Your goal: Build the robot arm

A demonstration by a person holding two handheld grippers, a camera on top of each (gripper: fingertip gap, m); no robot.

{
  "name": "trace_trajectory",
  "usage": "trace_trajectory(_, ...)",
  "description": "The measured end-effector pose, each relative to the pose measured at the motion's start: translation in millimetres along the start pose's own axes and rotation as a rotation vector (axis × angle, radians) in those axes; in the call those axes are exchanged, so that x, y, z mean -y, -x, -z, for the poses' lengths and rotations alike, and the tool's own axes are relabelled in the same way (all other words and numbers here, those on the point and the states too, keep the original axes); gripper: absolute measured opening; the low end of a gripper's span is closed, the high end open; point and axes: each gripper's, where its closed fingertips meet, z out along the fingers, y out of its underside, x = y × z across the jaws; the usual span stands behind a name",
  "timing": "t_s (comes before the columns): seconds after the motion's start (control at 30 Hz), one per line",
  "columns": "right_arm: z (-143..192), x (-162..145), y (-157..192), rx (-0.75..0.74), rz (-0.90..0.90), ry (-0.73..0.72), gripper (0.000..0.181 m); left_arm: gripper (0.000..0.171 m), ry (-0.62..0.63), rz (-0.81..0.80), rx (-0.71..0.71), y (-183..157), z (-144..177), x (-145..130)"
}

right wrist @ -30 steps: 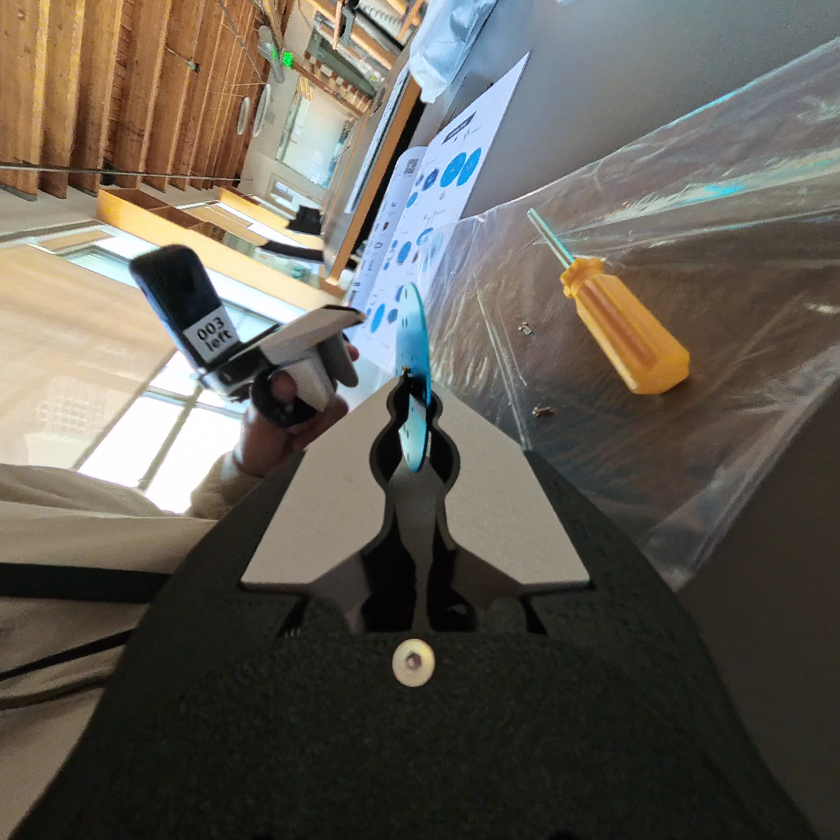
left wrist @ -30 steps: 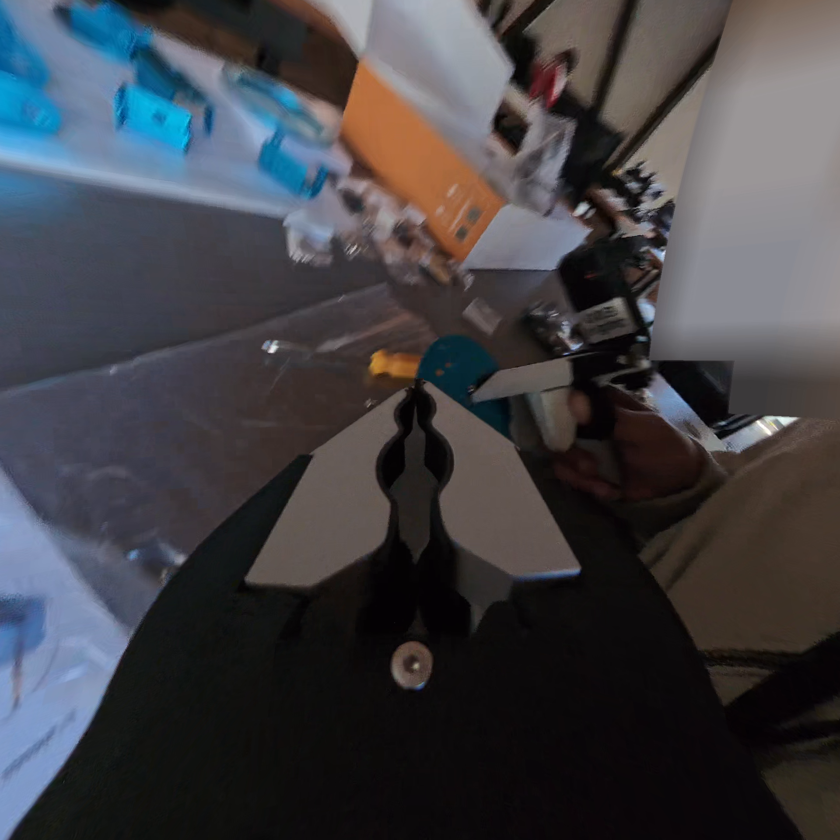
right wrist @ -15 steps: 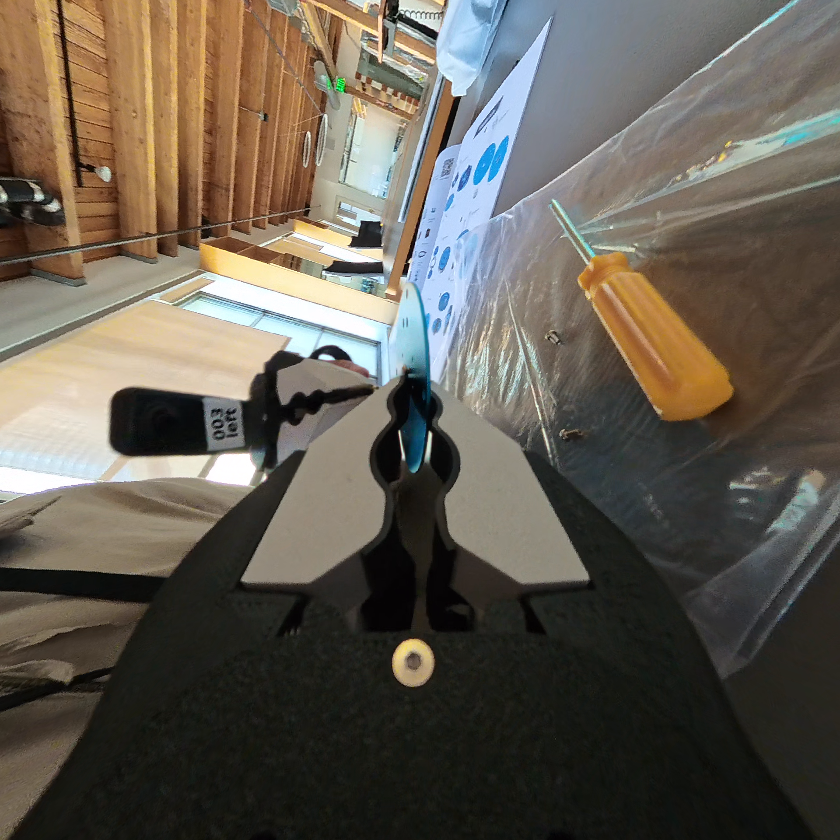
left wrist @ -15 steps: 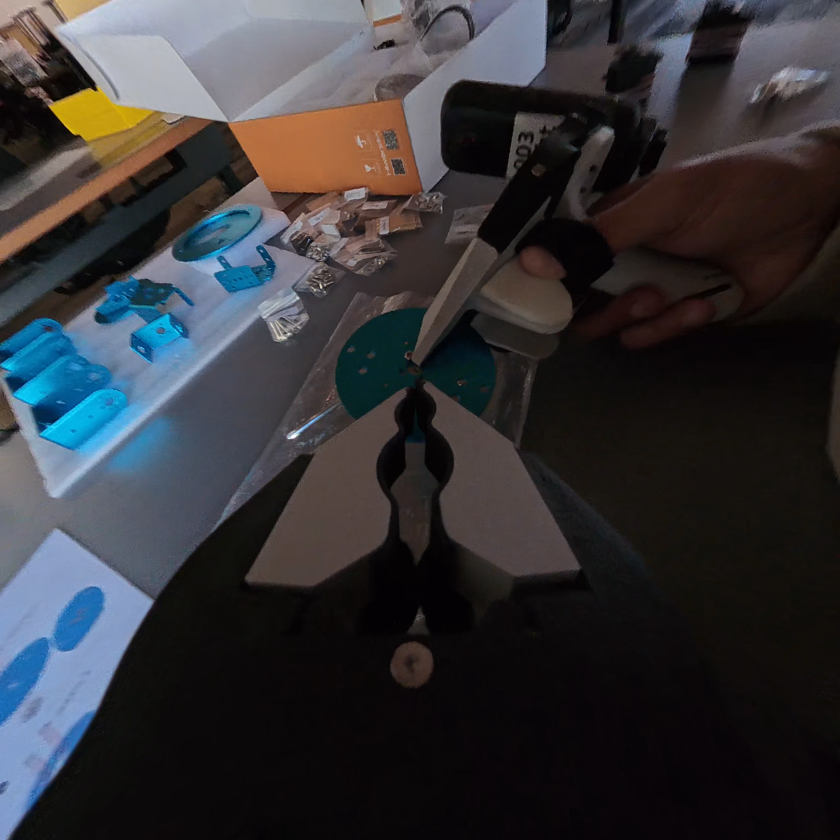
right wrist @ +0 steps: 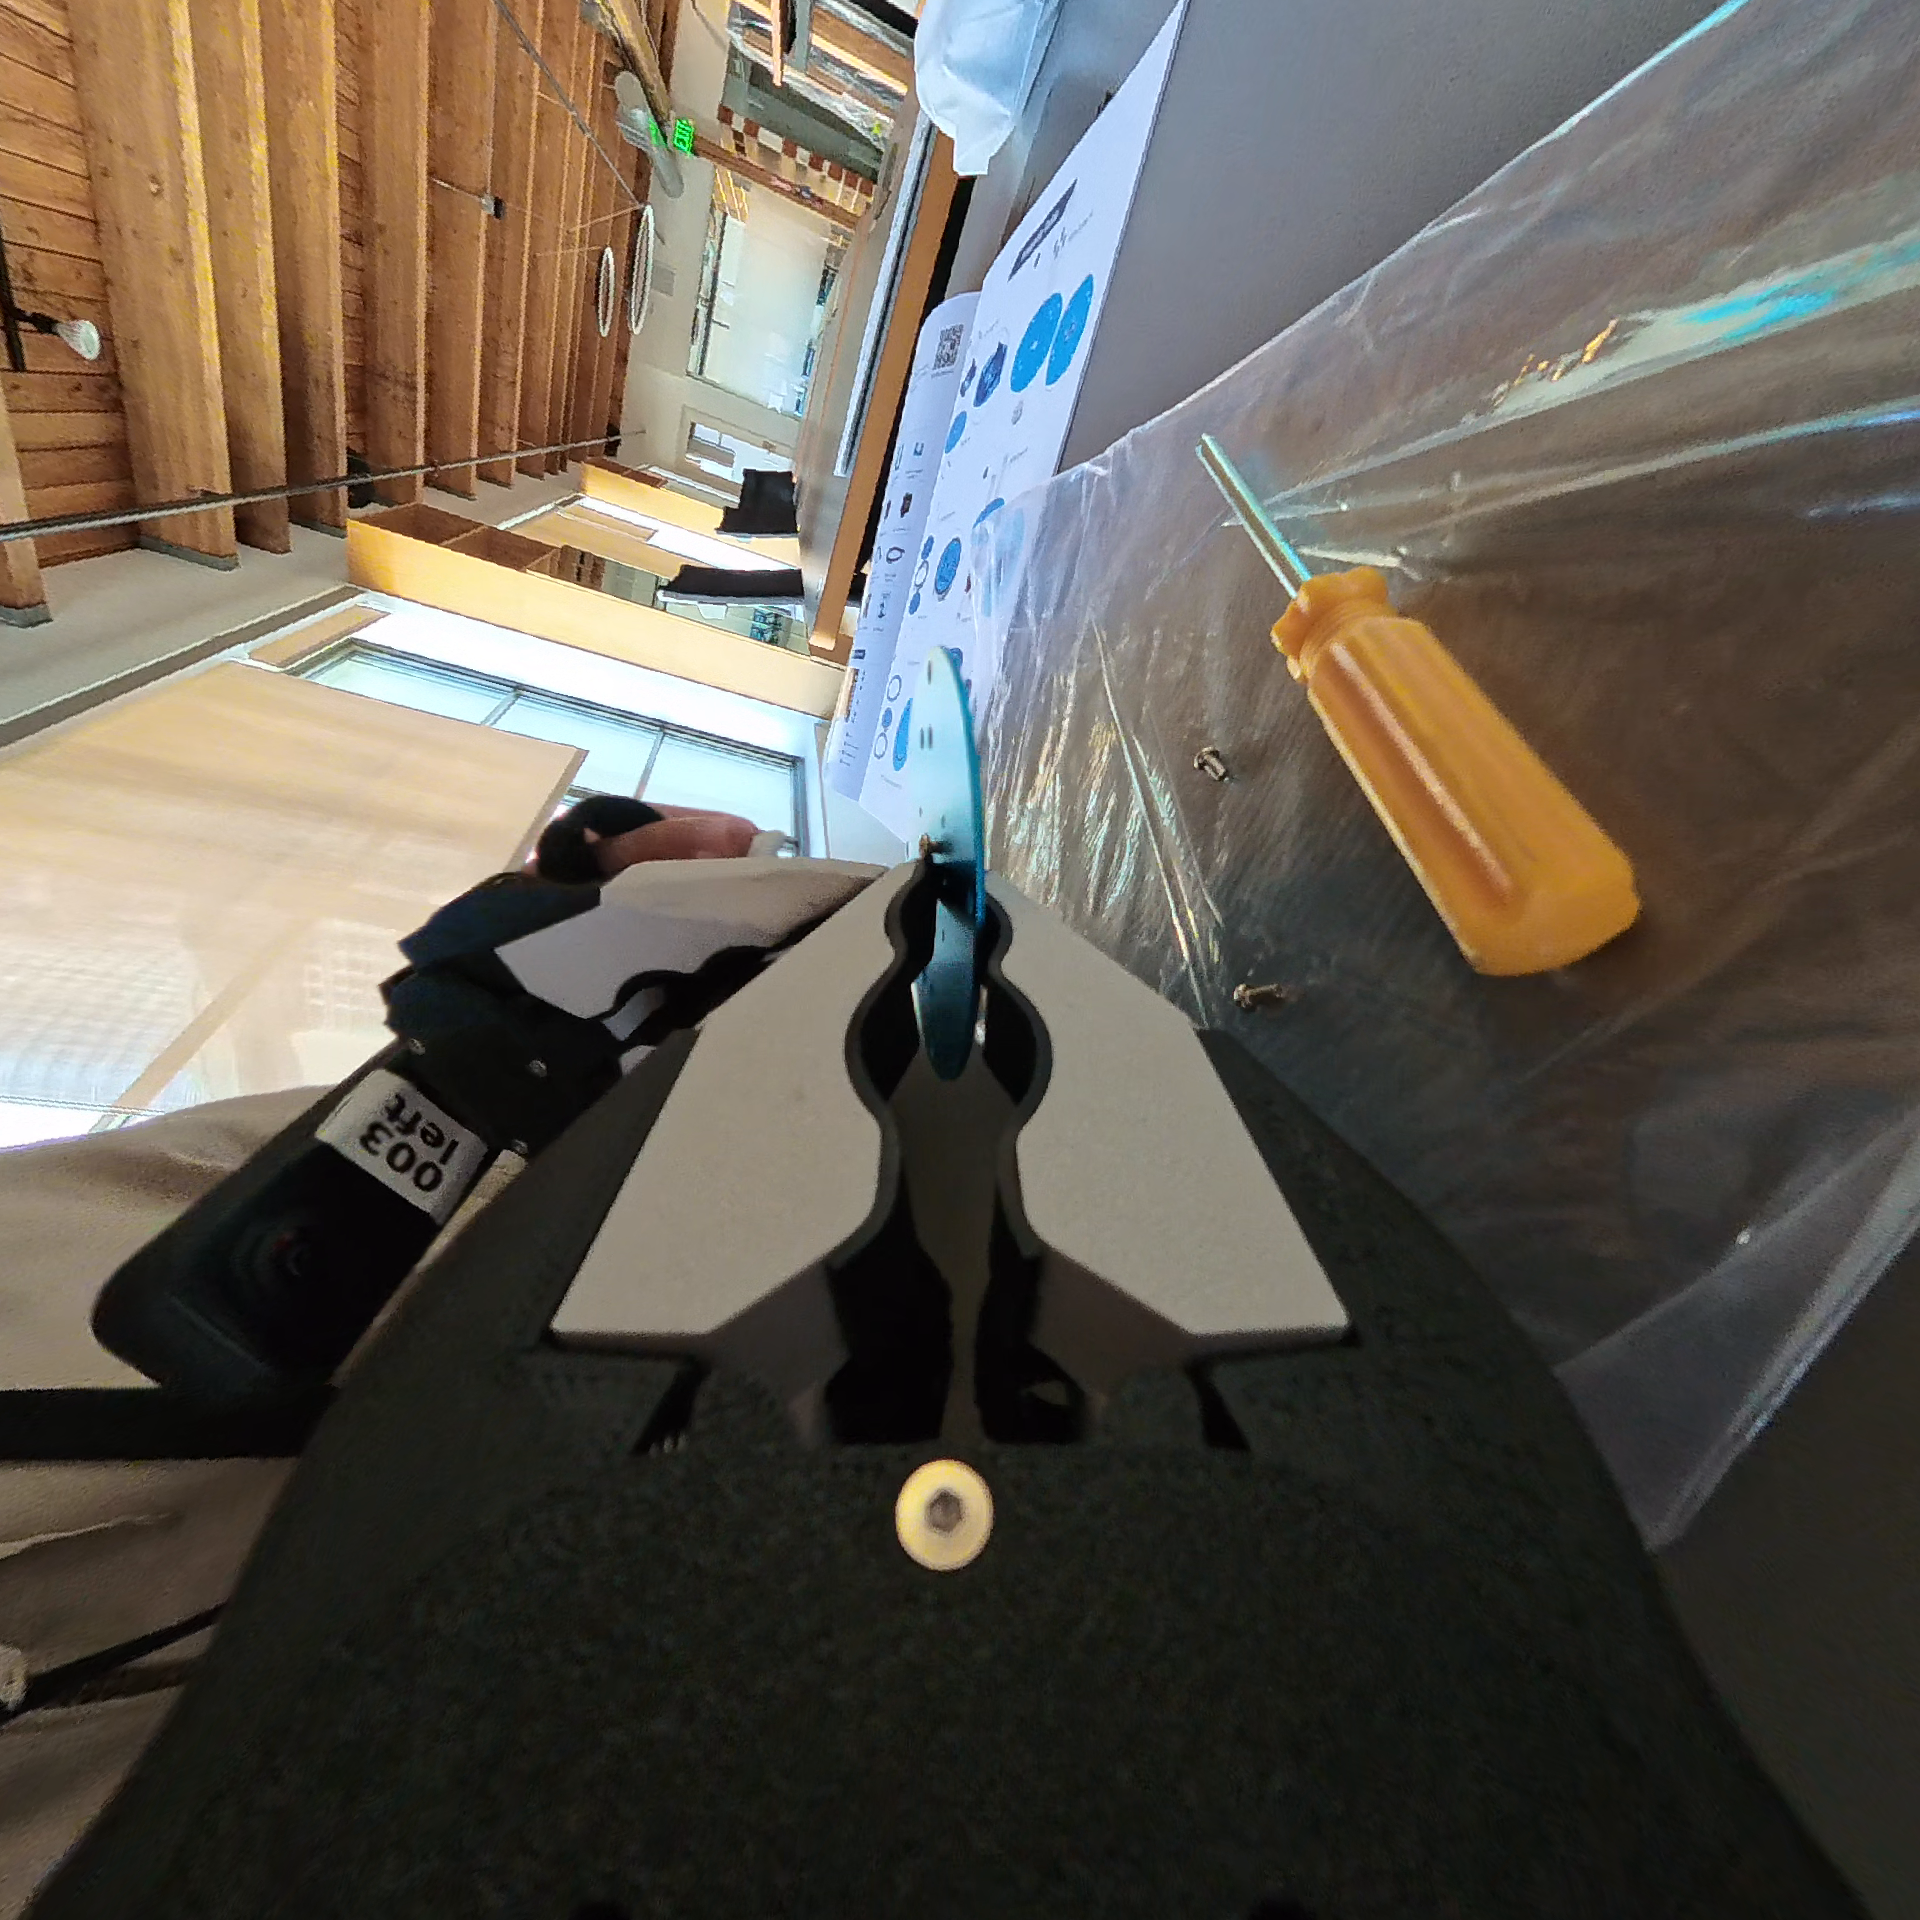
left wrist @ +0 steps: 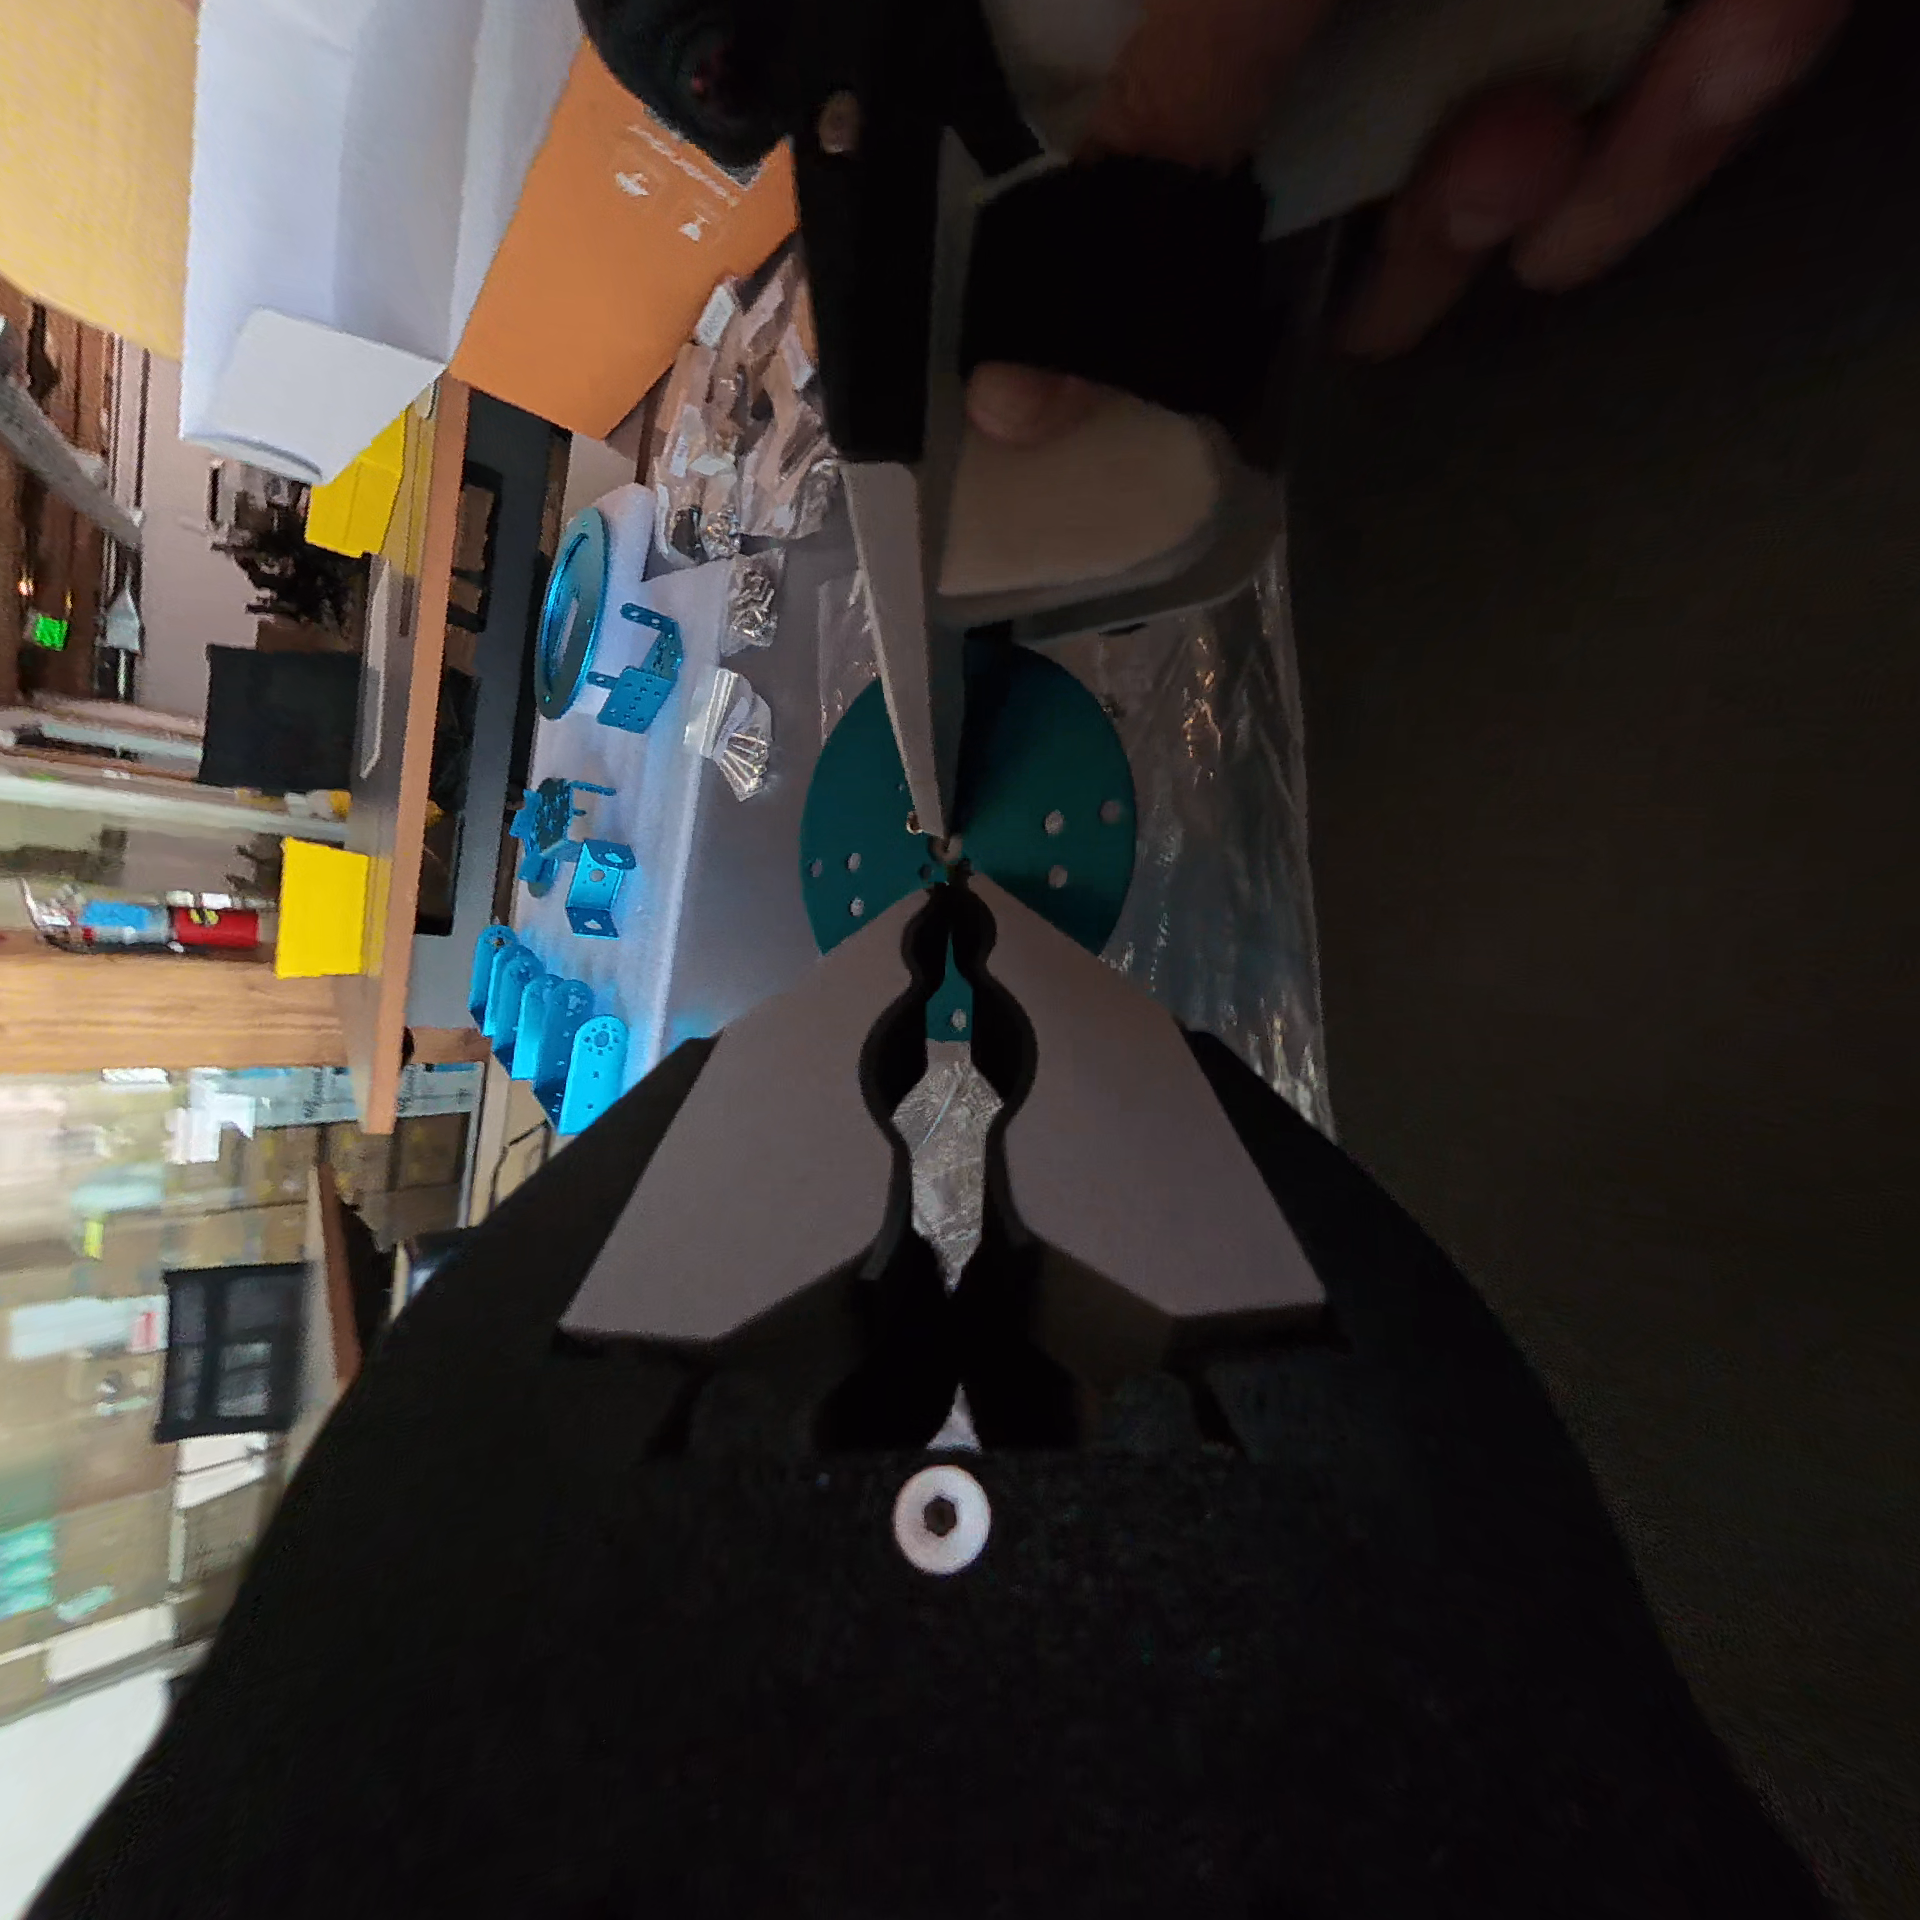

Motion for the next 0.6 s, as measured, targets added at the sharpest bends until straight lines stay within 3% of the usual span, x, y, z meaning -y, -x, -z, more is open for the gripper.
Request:
trace_trajectory(0.3, -1, -3, -2, -0.027, 0.017, 0.007, 0.005, 0.0, 0.027, -0.213, -0.067, -6, -3, 0)
trace_trajectory(0.6, 1, -3, -7, -0.056, 0.017, 0.007, 0.004, 0.0, 0.04, -0.249, -0.128, -12, -7, 1)
